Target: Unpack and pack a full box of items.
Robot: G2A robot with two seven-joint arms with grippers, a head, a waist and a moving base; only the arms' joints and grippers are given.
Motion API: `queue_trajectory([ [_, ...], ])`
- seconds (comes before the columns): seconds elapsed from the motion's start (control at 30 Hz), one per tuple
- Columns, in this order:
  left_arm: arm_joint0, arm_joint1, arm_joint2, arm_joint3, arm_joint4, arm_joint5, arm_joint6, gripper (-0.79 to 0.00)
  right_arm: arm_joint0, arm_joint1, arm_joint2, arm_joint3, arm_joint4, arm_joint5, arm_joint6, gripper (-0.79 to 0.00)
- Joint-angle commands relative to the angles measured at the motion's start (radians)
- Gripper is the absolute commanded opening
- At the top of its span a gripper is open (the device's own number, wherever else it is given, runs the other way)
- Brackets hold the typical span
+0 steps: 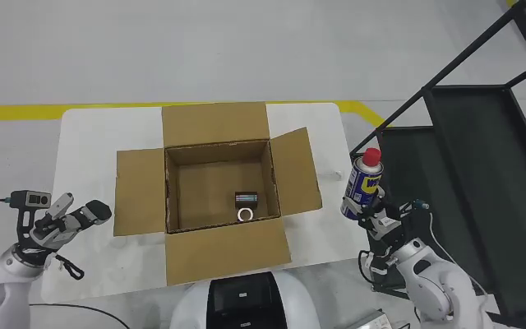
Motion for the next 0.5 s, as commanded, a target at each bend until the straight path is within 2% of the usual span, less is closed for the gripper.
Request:
queue_trajectory([
  [0.0, 0.000, 0.000, 0.000, 0.000, 0.000, 0.000, 0.000, 0.000, 0.000, 0.000, 0.000, 0.000, 0.000, 0.000, 0.000, -0.785],
  [0.3, 0.000, 0.000, 0.000, 0.000, 0.000, 0.000, 0.000, 0.000, 0.017, 0.000, -0.008, 0.020, -0.010, 0.014, 0.004, -0.785],
  [0.47, 0.000, 0.000, 0.000, 0.000, 0.000, 0.000, 0.000, 0.000, 0.046, -0.004, -0.058, 0.137, -0.024, 0.024, -0.107, -0.785],
])
